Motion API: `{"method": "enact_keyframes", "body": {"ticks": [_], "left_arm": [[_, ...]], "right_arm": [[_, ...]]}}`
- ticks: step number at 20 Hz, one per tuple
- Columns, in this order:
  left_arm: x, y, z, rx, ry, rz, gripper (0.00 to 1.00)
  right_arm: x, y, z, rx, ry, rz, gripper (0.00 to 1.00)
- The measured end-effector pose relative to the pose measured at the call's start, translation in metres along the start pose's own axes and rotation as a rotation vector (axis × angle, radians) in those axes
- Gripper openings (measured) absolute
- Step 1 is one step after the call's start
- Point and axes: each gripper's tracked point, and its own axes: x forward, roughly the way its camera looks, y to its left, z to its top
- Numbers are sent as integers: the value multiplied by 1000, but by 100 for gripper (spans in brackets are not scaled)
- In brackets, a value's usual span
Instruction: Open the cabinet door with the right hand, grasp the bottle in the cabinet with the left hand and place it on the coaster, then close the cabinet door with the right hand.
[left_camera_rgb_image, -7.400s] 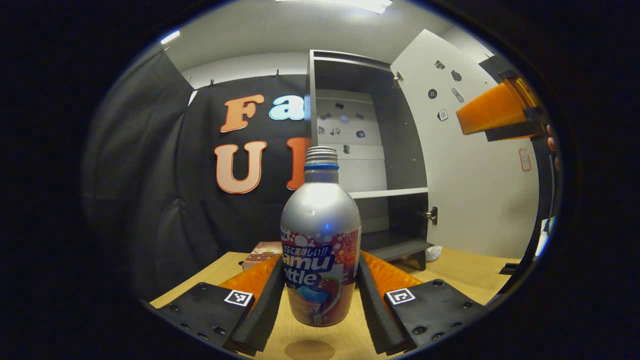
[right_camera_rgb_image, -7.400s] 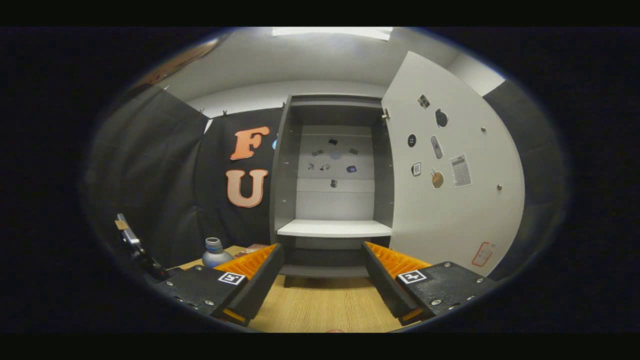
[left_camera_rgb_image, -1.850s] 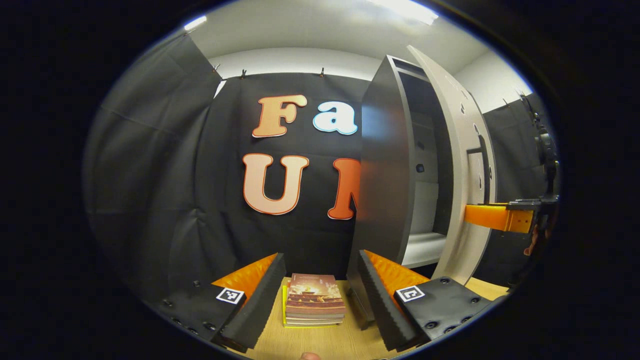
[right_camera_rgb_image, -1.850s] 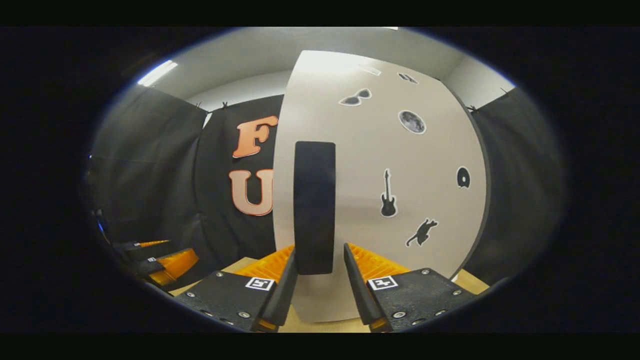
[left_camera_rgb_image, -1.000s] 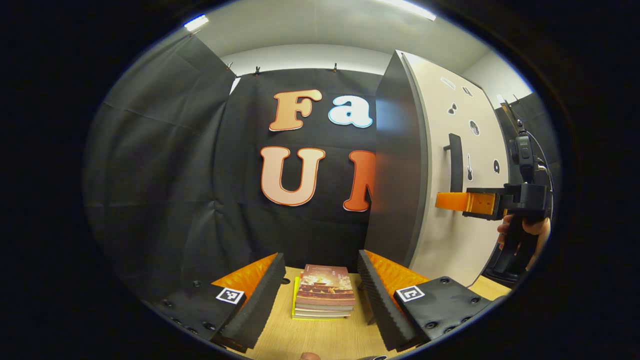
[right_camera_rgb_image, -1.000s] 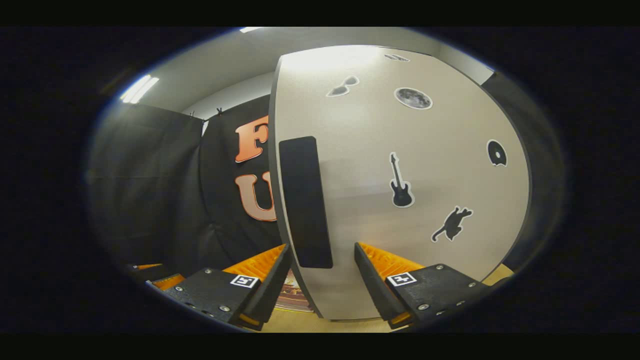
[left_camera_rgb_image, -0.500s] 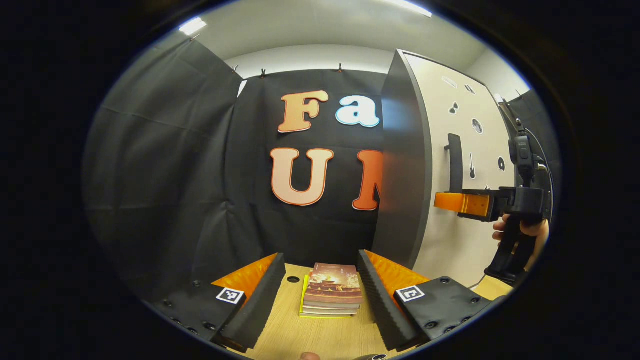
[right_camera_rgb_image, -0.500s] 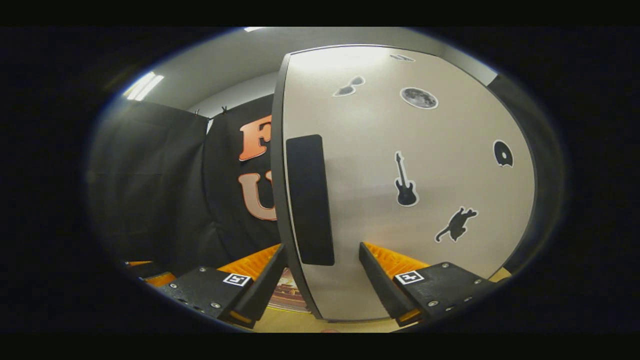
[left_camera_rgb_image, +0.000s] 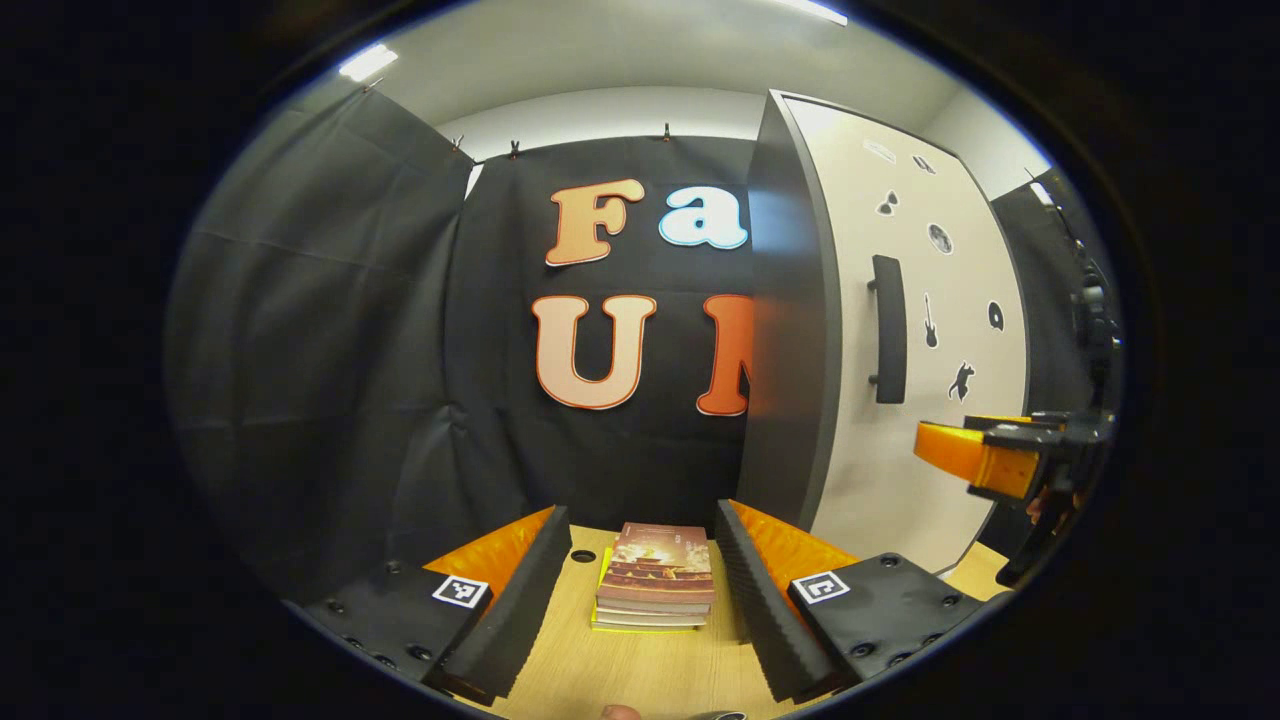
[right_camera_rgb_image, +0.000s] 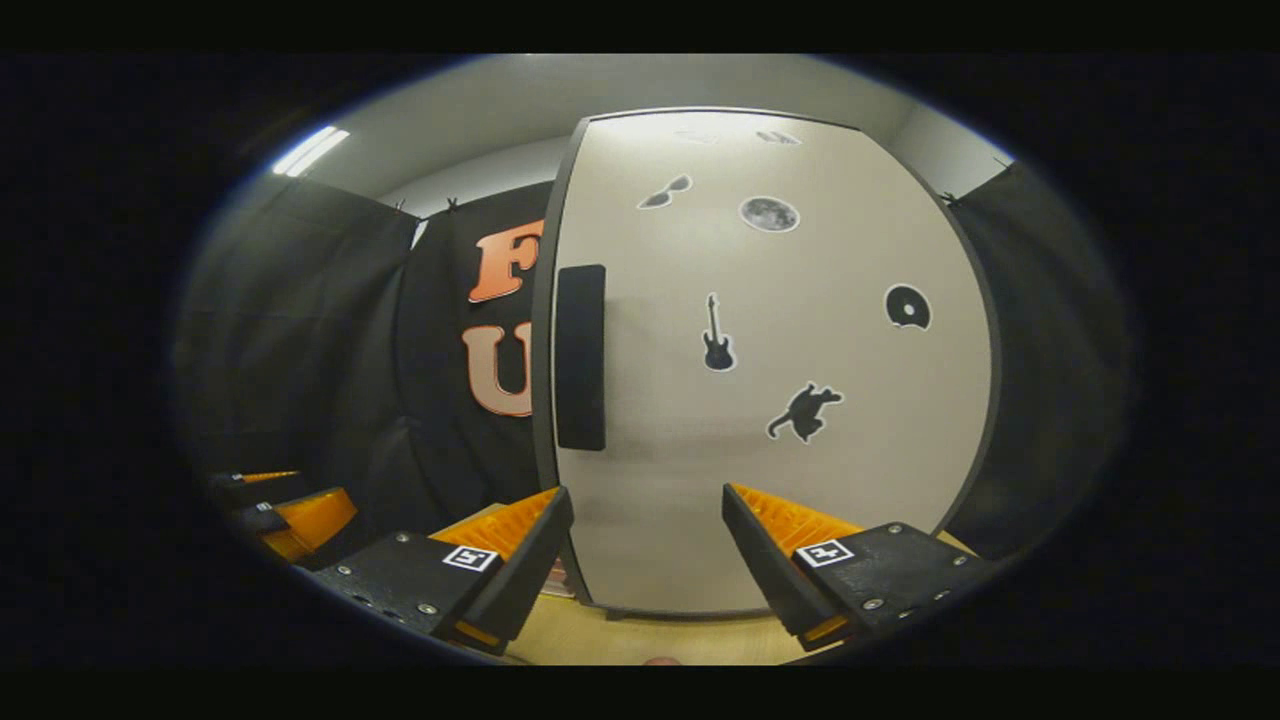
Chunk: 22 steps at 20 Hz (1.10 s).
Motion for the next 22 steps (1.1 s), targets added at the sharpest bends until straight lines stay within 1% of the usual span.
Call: {"method": "enact_keyframes", "body": {"ticks": [2, 5, 9, 12, 14, 16, 19, 22], "left_arm": [[-4, -5, 5, 10, -8, 19, 94], [-19, -10, 16, 37, -38, 43, 95], [-38, -23, 28, 21, -67, -2, 94], [-52, -25, 39, 5, -98, -55, 95], [-59, -18, 42, 11, -94, -78, 94], [-72, -9, 43, 14, -100, -100, 94], [-84, 8, 40, 40, -95, -118, 94], [-93, 15, 47, 42, -113, -156, 94]], "right_arm": [[-24, -12, 1, -34, -31, -5, 93], [-58, -26, 8, -38, -75, -17, 93], [-103, -40, 24, 6, -130, -63, 93], [-133, -48, 39, -14, -174, -141, 92], [-145, -41, 46, -26, -188, -177, 93], [-156, -25, 43, -27, -184, -188, 93], [-173, 2, 28, -26, -148, -197, 93], [-189, 18, 21, -65, -102, -216, 93]]}}
